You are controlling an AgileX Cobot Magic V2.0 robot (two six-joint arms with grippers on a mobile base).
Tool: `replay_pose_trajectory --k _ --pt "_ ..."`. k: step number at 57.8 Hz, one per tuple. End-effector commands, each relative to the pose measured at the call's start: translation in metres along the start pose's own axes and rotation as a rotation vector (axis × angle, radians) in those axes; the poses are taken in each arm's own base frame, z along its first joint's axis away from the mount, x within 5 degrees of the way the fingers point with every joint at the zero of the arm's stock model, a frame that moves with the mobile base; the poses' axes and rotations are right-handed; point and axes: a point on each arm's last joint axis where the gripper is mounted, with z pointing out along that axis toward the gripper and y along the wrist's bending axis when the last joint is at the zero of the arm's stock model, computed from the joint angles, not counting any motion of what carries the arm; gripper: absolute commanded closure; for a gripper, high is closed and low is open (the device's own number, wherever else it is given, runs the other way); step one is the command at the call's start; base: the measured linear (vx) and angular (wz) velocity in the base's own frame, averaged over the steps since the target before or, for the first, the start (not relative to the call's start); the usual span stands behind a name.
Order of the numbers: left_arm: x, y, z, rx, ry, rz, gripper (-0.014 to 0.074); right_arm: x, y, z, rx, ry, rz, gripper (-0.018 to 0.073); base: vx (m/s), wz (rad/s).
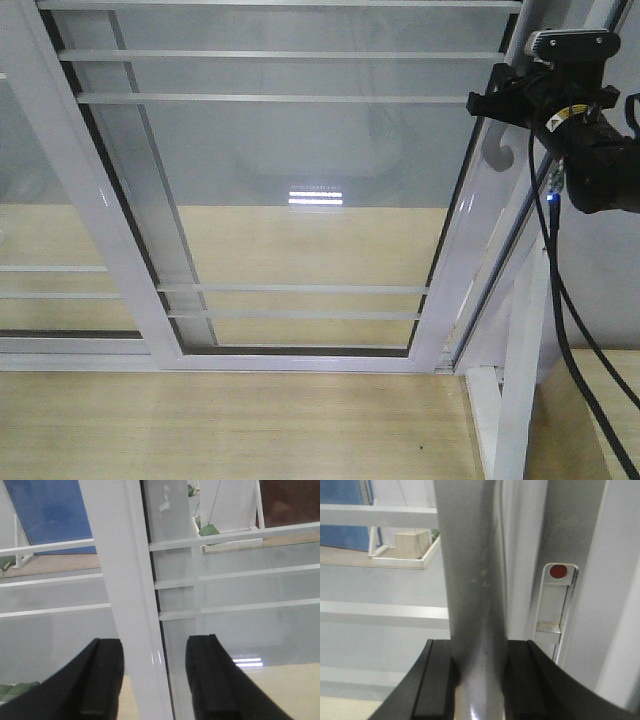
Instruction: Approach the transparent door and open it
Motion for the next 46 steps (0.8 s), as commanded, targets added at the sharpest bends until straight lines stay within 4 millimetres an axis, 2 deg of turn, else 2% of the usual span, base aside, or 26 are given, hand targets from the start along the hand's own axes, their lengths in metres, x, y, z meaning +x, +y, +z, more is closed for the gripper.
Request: replay_pose_trajectory --k 1,18,46 --pt "-0.019 0.0 -0.003 0.009 -0.107 0.0 0.0163 -0.045 0.023 -0.003 -0.083 -0.227 0.003 0.0566 0.0 0.0" --pt "-0.019 0.0 -0.003 0.009 -0.107 0.0 0.0163 -0.048 0.052 -0.004 -0.143 -0.244 0.016 0.0566 0.0 0.0" --pt "-0.019 0.0 -0.003 0.009 -0.107 0.0 0.0163 -0.057 0.117 0.028 -0.279 -0.281 0.015 0.0566 0.0 0.0"
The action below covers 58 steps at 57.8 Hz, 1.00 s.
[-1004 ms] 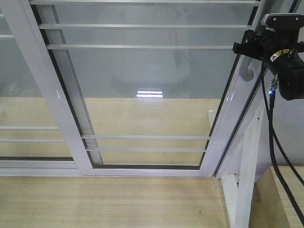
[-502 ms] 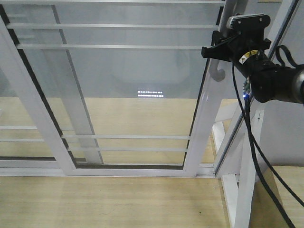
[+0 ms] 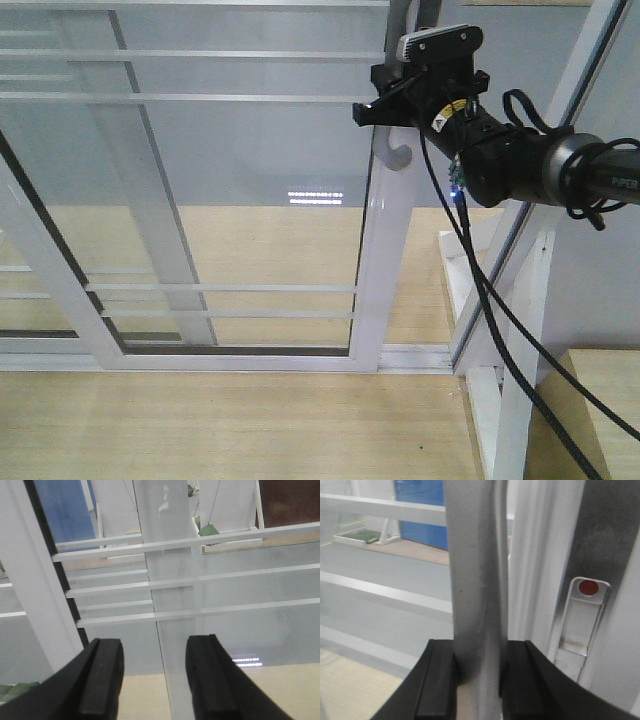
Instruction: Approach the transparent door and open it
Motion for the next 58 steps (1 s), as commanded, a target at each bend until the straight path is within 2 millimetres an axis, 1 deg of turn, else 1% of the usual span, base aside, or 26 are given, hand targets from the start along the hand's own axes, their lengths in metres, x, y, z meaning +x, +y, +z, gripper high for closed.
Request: replay_pose_trajectory --k 1,7,11,17,24,34,40,43,46,55,58 --pt "-0.019 0.0 -0.003 0.009 -0.107 0.0 0.0163 -0.056 0.006 0.003 -0.011 -0.265 0.04 0.0564 0.0 0.0" --pt "-0.019 0.0 -0.003 0.009 -0.107 0.0 0.0163 -0.055 0.019 0.009 -0.034 -0.268 0.008 0.056 0.0 0.0" --pt "-0.019 0.0 -0.003 0.009 -0.107 0.0 0.0163 -0.054 0.019 0.01 -0.022 -0.261 -0.013 0.0547 0.0 0.0" --pt "-0.018 0.0 -0.003 0.009 -0.107 0.0 0.0163 -0.051 0.017 0.01 0.005 -0.227 0.023 0.0492 0.0 0.0" --pt "-0.018 0.0 -0.003 0.009 -0.106 0.0 0.0163 -0.051 0.019 0.01 0.002 -0.228 0.029 0.0354 0.0 0.02" --pt "-0.018 0.0 -0.003 0.008 -0.103 0.0 0.0163 -0.052 0.033 0.01 -0.05 -0.24 -0.004 0.0058 0.0 0.0" --pt "-0.018 0.001 -0.003 0.008 -0.101 0.0 0.0163 -0.052 0.041 0.01 -0.073 -0.244 0.013 -0.0069 0.0 0.0" --pt "-0.018 0.001 -0.003 0.008 -0.101 0.0 0.0163 -0.052 0.042 0.01 -0.077 -0.242 0.004 -0.01 0.0 0.0" --pt "-0.018 0.001 -0.003 0.008 -0.101 0.0 0.0163 -0.051 0.043 0.01 -0.089 -0.236 -0.016 -0.0113 0.0 0.0" --pt "-0.018 0.001 -0.003 0.008 -0.101 0.0 0.0163 -0.061 0.04 0.003 -0.077 -0.219 -0.023 -0.0108 0.0 0.0" --pt "-0.018 0.0 -0.003 0.008 -0.102 0.002 0.0163 -0.067 0.034 -0.004 -0.049 -0.227 -0.003 -0.0102 0.0 0.0"
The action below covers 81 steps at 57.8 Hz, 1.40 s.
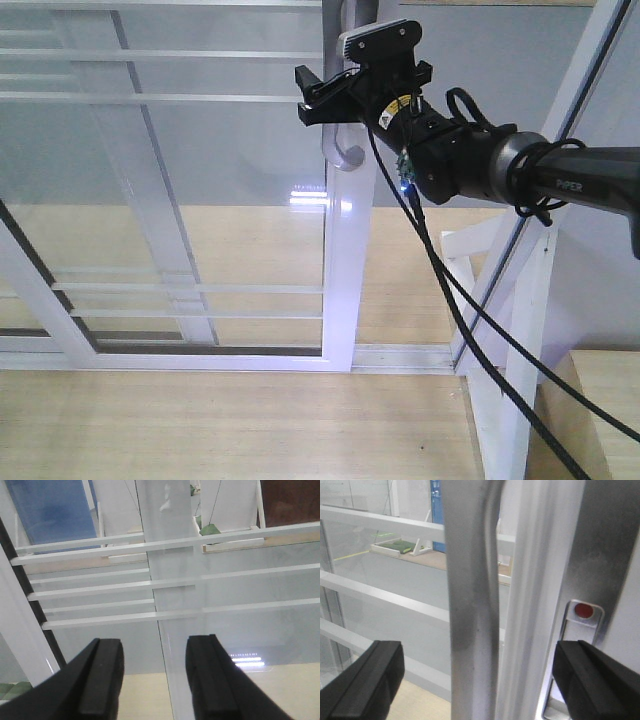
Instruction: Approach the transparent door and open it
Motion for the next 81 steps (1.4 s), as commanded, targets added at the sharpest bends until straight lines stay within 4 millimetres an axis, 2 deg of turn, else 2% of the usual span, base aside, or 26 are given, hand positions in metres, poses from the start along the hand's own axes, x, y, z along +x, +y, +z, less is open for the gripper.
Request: replay_pose_trajectory --k 1,11,23,30,38,44,52,65,73,81 --pt "-0.019 0.0 -0.003 0.009 -0.108 0.003 0.0163 -0.058 -0.009 -0.019 0.037 -0.187 0.006 -0.0099 0.0 0.0" --pt "-0.019 0.0 -0.003 0.011 -0.115 0.006 0.0163 -0.062 -0.021 -0.058 0.114 -0.159 -0.027 -0.0056 0.0 0.0" --pt "-0.02 0.0 -0.002 0.014 -0.127 0.006 0.0163 -0.062 -0.035 -0.144 0.198 -0.121 -0.034 -0.0015 0.0 0.0" --pt "-0.016 -0.003 0.006 0.03 -0.098 0.007 0.0163 -0.063 -0.036 -0.195 0.229 -0.129 -0.017 -0.0015 0.0 0.0" --pt "-0.01 -0.023 0.024 0.13 -0.089 0.017 0.0163 -0.06 -0.03 -0.241 0.231 -0.112 -0.033 -0.0015 0.0 0.0" --pt "-0.005 -0.047 0.041 0.239 -0.115 0.022 0.0163 -0.055 -0.026 -0.265 0.231 -0.09 -0.076 -0.0015 0.0 0.0" --pt "0.008 -0.081 0.063 0.381 -0.15 0.017 0.0163 -0.053 -0.027 -0.282 0.271 -0.084 -0.031 -0.0015 0.0 0.0" --pt "0.036 -0.135 0.091 0.572 -0.176 -0.008 0.016 -0.055 -0.032 -0.286 0.33 -0.089 -0.025 -0.0015 0.0 0.0" --pt "0.038 -0.166 0.109 0.651 -0.197 -0.016 0.0125 -0.054 -0.032 -0.286 0.335 -0.086 -0.027 -0.0015 0.0 0.0" --pt "0.027 -0.192 0.129 0.692 -0.236 -0.018 0.0076 -0.054 -0.032 -0.286 0.334 -0.084 -0.027 -0.0015 0.0 0.0"
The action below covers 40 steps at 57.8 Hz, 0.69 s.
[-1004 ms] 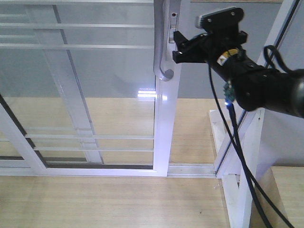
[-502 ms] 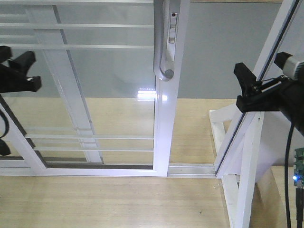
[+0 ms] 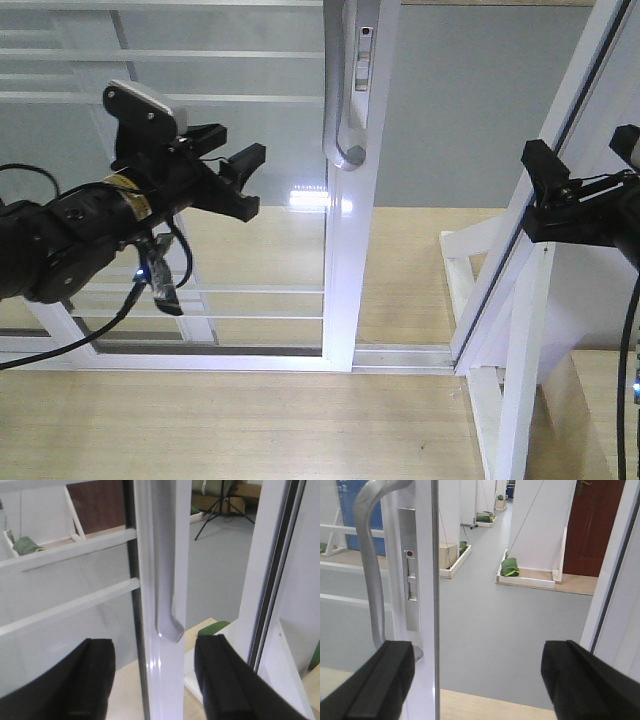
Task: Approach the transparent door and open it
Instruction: 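Move the left gripper up to the silver door handle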
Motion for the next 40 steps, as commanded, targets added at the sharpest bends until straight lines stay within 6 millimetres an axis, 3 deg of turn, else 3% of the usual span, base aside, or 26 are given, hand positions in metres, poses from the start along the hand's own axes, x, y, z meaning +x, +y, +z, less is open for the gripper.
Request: replay_pose_trajectory --k 1,11,40 --pt "-0.038 -0.006 0.014 0.034 -0.192 0.004 0.0073 -0.019 -0.004 -0.002 0.032 -0.117 -0.015 -0.0015 0.0 0.0" --pt "-0.05 -0.008 0.048 0.055 -0.249 0.015 0.0066 -0.019 -0.004 -0.002 0.033 -0.116 -0.012 -0.0015 0.0 0.0" --pt "-0.06 0.0 0.127 0.05 -0.325 0.029 0.0066 -0.017 -0.004 -0.001 0.037 -0.096 0.016 -0.0015 0.0 0.0"
